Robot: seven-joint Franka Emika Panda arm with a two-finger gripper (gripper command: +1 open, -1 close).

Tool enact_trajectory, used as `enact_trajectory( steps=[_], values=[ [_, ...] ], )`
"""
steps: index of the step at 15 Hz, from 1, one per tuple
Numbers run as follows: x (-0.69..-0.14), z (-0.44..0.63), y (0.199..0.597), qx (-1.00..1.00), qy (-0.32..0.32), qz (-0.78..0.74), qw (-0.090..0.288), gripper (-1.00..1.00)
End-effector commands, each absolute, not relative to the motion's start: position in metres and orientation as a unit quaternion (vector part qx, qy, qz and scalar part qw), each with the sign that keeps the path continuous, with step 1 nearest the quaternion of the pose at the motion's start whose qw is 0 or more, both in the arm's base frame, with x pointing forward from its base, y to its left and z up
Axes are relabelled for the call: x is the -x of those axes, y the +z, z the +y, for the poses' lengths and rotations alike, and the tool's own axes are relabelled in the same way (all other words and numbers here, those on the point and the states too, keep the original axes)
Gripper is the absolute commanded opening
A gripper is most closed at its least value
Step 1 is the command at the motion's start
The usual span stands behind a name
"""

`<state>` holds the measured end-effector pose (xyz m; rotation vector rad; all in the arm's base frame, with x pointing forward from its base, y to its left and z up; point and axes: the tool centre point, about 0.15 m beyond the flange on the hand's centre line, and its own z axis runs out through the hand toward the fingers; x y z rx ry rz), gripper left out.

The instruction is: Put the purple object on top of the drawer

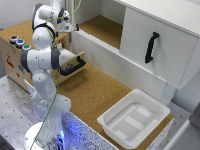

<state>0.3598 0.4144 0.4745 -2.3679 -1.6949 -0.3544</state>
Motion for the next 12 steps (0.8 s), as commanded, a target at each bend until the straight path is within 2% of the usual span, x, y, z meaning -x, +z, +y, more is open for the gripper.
enact_trajectory(
  steps=[1, 4, 6, 7, 12],
  values=[
    [-0.363, 0.461, 0.453, 0.749, -0.141, -0.633, 0.134, -1.00],
    [-0.366, 0.471, 0.446, 0.733, -0.149, -0.645, 0.158, -1.00],
    [-0.368, 0.473, 0.446, 0.737, -0.150, -0.639, 0.159, -1.00],
    [-0.368, 0.473, 0.447, 0.740, -0.148, -0.637, 0.156, 1.00],
    [-0.364, 0.462, 0.461, 0.734, -0.146, -0.644, 0.160, 1.00]
  ],
)
